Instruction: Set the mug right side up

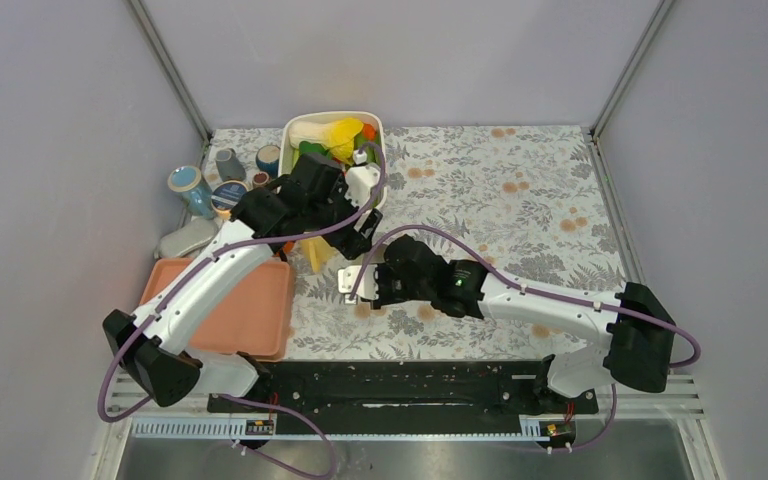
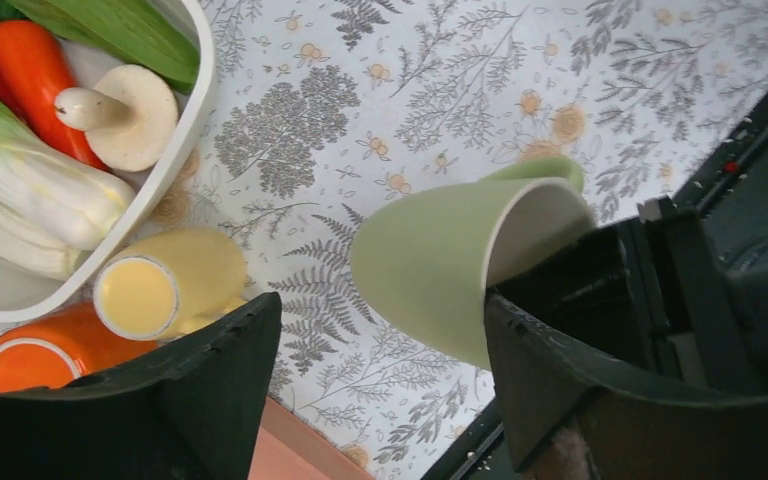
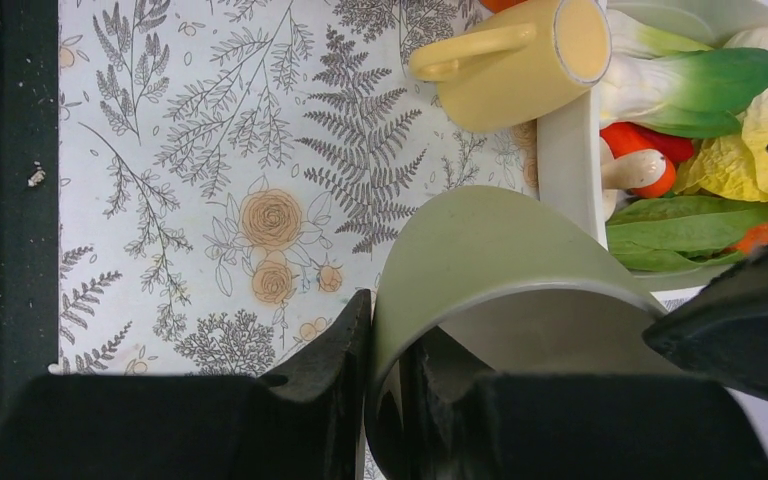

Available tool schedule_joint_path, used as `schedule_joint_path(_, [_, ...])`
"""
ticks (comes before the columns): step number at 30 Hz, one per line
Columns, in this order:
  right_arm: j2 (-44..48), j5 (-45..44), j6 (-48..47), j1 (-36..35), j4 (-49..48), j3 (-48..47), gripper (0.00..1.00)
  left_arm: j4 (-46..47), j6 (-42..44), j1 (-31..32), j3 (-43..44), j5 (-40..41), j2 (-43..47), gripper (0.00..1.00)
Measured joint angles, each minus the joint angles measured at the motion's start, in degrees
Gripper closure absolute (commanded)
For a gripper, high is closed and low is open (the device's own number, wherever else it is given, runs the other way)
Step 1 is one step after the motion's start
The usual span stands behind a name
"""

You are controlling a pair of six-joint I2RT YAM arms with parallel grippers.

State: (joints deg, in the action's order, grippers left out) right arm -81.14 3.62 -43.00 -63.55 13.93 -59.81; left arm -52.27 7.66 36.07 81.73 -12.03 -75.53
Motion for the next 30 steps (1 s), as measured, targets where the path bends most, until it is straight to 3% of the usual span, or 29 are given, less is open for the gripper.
schedule_joint_path(6, [-1.1, 0.0, 2.4, 0.0, -1.1, 0.0, 1.0, 0.9, 0.2, 3.6, 0.0, 6.8, -2.1, 0.41])
schedule_joint_path(14, [-1.9, -0.2, 5.5, 0.0, -1.2, 0.0, 1.0, 1.3, 1.6, 4.9, 0.0, 8.3, -3.2, 0.32])
schedule_joint_path(23, [-2.0, -0.5, 7.1, -0.4, -4.1, -0.2, 1.0, 1.3, 4.5, 4.0, -1.0, 2.2, -2.9, 0.32])
schedule_joint_path(27, [-2.0, 0.2, 7.7, -0.4, -5.2, -0.2, 1.0, 1.5, 5.0, 3.9, -2.5, 4.0, -2.8, 0.48])
schedule_joint_path(30, [-2.1, 0.3, 8.4, -0.4, -5.7, -0.2, 1.0, 2.8, 4.9, 4.7, -3.5, 6.0, -2.8, 0.54])
